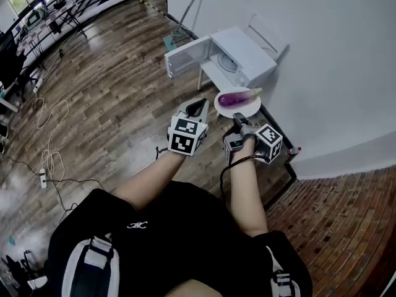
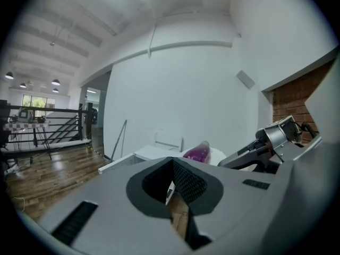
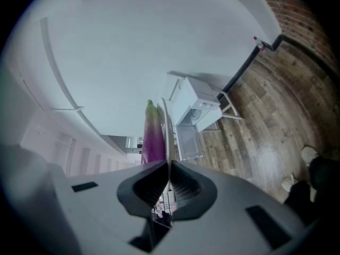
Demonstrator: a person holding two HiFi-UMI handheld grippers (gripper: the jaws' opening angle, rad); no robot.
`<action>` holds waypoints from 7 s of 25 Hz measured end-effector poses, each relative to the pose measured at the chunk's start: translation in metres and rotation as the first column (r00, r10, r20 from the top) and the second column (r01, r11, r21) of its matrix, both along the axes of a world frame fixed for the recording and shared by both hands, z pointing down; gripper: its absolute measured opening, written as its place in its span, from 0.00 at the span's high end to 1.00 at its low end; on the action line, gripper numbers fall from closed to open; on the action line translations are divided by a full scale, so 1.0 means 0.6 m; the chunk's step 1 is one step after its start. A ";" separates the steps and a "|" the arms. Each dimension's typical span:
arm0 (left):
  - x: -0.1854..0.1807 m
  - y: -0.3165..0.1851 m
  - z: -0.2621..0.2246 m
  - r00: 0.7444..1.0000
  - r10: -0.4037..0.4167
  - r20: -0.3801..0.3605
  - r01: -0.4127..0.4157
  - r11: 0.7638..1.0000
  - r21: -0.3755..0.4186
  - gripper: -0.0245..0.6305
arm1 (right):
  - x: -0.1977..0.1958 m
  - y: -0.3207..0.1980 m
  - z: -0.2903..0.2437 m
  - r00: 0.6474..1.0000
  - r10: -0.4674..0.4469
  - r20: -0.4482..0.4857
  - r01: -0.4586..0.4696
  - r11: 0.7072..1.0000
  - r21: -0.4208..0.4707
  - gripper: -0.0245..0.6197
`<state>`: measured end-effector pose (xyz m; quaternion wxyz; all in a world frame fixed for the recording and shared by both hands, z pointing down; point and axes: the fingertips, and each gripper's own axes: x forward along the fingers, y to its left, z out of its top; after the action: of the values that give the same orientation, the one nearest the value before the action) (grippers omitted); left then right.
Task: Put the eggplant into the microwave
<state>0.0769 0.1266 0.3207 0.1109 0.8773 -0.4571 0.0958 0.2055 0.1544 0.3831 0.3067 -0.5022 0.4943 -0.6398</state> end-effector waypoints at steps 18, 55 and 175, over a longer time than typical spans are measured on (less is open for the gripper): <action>0.031 -0.068 0.007 0.998 -0.058 0.000 0.058 0.998 0.014 0.96 | 0.061 -0.064 0.021 1.000 -0.020 -0.020 0.020 1.000 0.000 0.92; -0.108 -0.606 0.075 0.996 0.028 -0.079 -0.032 0.998 -0.053 0.96 | -0.060 -0.556 0.078 0.997 0.063 -0.041 -0.064 0.998 -0.007 0.92; 0.055 -0.739 -0.005 0.964 0.266 -0.012 -0.264 0.961 0.079 0.96 | 0.034 -0.703 -0.114 0.171 0.191 -0.967 0.108 0.971 0.211 0.94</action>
<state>0.1101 -0.3167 0.3175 0.0686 0.9351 -0.3378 0.0821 0.2257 -0.2676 0.3146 -0.0102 -0.7691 0.6319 -0.0951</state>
